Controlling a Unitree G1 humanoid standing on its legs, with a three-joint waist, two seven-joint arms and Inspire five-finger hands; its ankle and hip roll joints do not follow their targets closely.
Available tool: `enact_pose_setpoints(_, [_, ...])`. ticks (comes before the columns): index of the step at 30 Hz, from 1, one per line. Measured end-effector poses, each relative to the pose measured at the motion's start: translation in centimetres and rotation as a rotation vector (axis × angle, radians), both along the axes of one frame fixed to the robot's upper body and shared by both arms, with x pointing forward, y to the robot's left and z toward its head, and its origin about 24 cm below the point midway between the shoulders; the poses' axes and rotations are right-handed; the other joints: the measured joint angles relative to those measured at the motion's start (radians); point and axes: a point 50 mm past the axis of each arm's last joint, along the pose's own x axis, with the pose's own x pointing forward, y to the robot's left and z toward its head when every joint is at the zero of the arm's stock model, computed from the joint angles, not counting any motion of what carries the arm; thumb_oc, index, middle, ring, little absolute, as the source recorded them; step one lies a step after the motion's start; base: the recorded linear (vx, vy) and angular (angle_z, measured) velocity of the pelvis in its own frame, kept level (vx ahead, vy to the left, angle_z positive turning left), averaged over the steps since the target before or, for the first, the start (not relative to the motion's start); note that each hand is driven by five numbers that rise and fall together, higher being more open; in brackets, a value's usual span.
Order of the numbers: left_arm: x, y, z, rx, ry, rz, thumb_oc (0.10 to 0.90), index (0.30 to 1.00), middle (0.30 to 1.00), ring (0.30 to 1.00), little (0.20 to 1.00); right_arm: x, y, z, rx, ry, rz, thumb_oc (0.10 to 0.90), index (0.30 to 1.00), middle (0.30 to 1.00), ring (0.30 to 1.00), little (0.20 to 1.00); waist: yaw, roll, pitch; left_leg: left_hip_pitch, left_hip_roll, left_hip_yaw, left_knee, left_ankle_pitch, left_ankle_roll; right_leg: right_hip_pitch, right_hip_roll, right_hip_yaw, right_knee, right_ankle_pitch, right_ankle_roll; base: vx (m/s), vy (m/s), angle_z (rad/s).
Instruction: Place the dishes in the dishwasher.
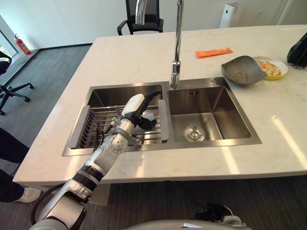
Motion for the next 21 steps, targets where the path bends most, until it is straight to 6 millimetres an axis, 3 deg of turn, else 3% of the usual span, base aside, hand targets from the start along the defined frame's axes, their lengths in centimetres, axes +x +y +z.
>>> enact_pose_setpoints(3, [0.1,0.3,-0.3,0.004,0.018,0.011,0.800,0.900,0.900,0.900,0.900,-0.1,0.0,0.0,0.003,0.005,0.000,0.800,0.900,0.900,0.900,0.900,-0.001,0.000,0.000,0.001,-0.003,0.000,0.000,-0.001,-0.001,0.011,-0.005,0.000,-0.024,0.011,0.016,0.00,0.000,0.00])
enact_pose_setpoints(8, [0.2,0.5,-1.1,0.008,0.078,0.018,0.800,0.900,0.900,0.900,0.900,-0.2,0.0,-0.1,0.005,0.009,0.000,0.800,0.900,0.900,0.900,0.900,-0.009,0.004,0.000,-0.004,-0.003,0.000,-0.005,-0.005,-0.006,0.015,-0.005,0.000,-0.045,0.025,0.004,0.00,-0.001,0.01])
enact_pose_setpoints(10, [0.1,0.3,-1.9,0.030,0.120,0.003,0.800,0.900,0.900,0.900,0.900,-0.2,-0.2,0.0,0.002,0.010,-0.002,0.800,0.900,0.900,0.900,0.900,-0.021,0.023,-0.003,-0.004,0.012,0.001,-0.006,-0.031,-0.026,0.010,0.010,0.000,-0.045,0.025,0.006,-0.01,-0.007,0.04])
enact_pose_setpoints(13, [-0.1,-0.2,-2.9,0.029,0.173,-0.014,0.800,0.900,0.900,0.900,0.900,-0.2,-0.6,0.1,-0.006,0.010,-0.007,0.800,0.900,0.900,0.900,0.900,-0.025,0.063,-0.005,-0.011,0.034,0.014,-0.002,-0.070,-0.007,-0.003,0.033,0.004,-0.045,0.033,0.012,-0.01,-0.002,-0.05])
enact_pose_setpoints(21, [1.3,-0.9,-3.2,0.145,0.196,-0.008,0.800,0.900,0.900,0.900,0.900,-0.3,-0.9,0.1,-0.007,0.022,-0.005,0.800,0.900,0.900,0.900,0.900,-0.026,0.083,-0.012,-0.024,0.035,0.030,0.000,-0.069,-0.007,-0.025,0.033,0.020,-0.039,0.039,0.022,-0.02,-0.006,-0.06])
